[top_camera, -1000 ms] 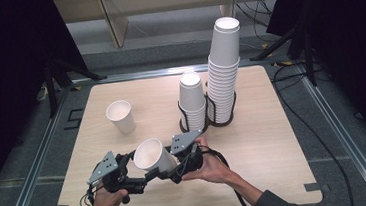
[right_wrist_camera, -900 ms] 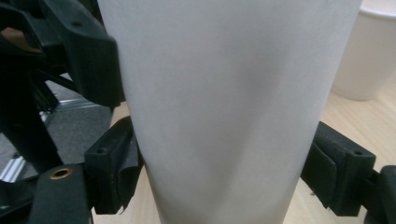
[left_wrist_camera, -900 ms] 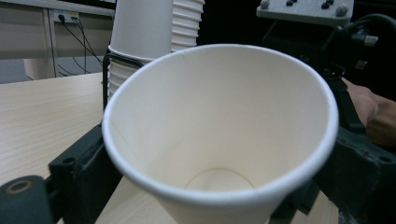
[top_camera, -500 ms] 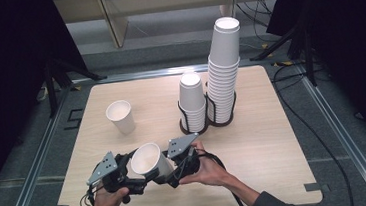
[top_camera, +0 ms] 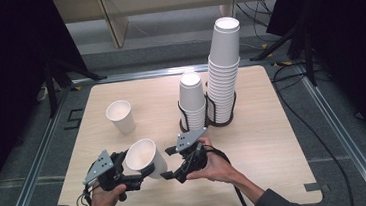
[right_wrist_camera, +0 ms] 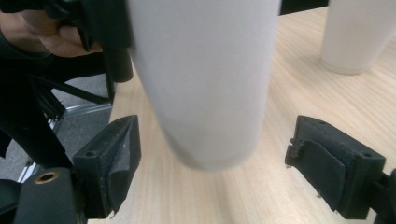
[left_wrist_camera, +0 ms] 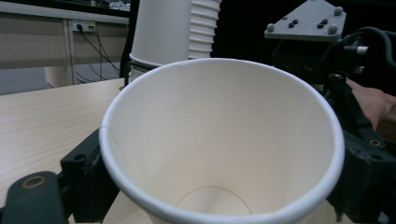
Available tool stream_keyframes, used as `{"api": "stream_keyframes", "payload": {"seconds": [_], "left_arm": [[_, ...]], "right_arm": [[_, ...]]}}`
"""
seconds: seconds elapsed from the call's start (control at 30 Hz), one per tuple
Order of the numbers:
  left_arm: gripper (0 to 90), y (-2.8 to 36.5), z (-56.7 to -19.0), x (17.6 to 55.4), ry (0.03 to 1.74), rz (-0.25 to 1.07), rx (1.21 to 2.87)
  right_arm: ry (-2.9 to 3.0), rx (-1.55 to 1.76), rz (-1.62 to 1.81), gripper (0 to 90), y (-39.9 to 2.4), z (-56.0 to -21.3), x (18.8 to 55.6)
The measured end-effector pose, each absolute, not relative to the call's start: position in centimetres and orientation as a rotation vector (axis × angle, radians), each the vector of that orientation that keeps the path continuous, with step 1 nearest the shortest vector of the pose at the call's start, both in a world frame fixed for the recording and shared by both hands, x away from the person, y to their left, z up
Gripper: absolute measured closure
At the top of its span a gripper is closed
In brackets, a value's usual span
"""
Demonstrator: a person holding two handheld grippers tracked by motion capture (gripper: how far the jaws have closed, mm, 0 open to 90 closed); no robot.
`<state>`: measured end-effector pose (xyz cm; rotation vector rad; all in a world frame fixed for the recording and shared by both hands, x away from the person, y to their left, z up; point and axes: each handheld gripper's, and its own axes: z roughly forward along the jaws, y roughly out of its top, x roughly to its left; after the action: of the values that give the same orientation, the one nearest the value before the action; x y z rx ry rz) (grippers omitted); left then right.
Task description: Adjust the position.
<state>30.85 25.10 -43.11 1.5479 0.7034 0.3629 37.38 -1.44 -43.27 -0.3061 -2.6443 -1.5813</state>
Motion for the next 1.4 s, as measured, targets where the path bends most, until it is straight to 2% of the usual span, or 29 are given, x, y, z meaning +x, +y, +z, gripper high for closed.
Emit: {"api": "stream_keyframes", "payload": {"seconds": [0.73,1.4], "left_arm": [[11.6,26.4,-43.4,32.0,0.867,0.561,1.640],[11.6,26.0,-43.8,36.2,0.941,0.659,1.651]], "right_arm": [[-2.742,-0.356,-1.563,18.9,-2.8,-43.4,37.6],[-2.805,-0.533,-1.528,18.9,-8.2,-44.0,35.9]]}}
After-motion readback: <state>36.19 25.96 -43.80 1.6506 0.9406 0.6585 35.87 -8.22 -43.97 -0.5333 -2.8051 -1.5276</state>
